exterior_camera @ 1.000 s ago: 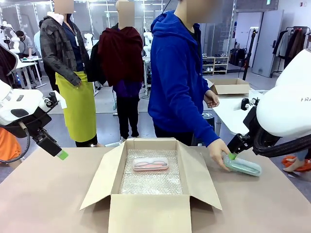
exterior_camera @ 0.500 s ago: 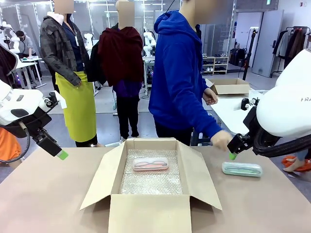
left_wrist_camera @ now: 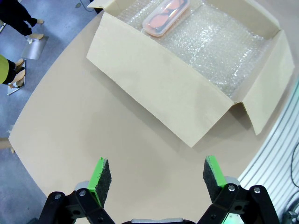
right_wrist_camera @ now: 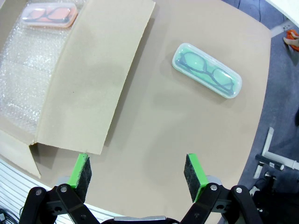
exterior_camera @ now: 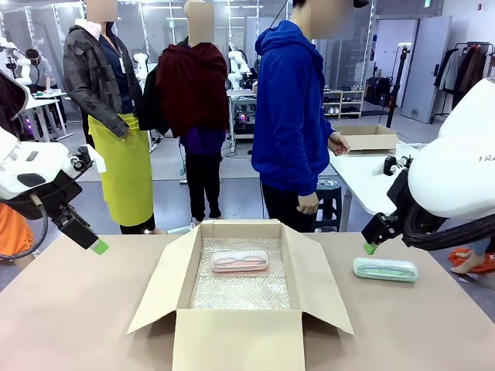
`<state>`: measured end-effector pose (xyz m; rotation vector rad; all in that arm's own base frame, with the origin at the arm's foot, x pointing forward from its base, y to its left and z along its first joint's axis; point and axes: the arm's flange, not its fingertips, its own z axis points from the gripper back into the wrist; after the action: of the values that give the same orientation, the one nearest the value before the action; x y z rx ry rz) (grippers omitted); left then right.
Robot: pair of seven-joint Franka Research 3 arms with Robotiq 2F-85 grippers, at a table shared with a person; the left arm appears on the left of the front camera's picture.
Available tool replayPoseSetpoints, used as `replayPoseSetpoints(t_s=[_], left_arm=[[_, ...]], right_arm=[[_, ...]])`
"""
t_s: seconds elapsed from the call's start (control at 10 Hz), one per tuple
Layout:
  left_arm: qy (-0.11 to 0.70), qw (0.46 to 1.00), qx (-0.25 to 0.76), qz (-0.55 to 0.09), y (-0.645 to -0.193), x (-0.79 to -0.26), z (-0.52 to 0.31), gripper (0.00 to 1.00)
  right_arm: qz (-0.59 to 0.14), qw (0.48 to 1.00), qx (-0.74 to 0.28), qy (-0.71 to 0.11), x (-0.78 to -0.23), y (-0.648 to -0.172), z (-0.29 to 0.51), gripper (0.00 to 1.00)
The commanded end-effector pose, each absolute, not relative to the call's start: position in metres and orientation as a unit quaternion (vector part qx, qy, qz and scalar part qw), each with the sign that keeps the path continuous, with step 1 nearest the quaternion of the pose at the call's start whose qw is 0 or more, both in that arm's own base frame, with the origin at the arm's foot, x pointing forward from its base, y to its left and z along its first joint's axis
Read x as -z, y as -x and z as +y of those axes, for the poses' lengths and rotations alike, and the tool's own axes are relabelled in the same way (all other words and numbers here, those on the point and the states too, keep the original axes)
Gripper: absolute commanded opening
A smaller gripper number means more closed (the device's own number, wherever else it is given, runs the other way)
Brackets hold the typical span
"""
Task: Pack the glasses set securely to prepare it for shipping.
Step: Put the Glasses case from the right side of the table into the Package Box.
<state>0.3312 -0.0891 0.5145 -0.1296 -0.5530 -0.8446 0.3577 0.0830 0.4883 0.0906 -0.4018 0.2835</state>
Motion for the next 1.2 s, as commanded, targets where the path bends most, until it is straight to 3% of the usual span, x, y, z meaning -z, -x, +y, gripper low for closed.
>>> replayPoseSetpoints(t_s=[0.0, 0.6, 1.1], left_arm=[[0.059, 0.872, 0.407, -0.265, -0.331, -0.515, -0.087, 1.0], [0.059, 0.872, 0.407, -0.265, -0.331, -0.515, -0.087, 1.0], [0.059, 0.872, 0.407, -0.265, -0.331, -0.515, -0.087, 1.0]], right_arm=[[-0.199, 0.969, -0.14, -0.045, -0.488, -0.358, 0.083, 1.0], [-0.203, 0.967, -0.155, -0.009, -0.521, -0.435, 0.027, 1.0], [-0.161, 0.965, -0.205, -0.002, -0.477, -0.518, 0.003, 1.0]])
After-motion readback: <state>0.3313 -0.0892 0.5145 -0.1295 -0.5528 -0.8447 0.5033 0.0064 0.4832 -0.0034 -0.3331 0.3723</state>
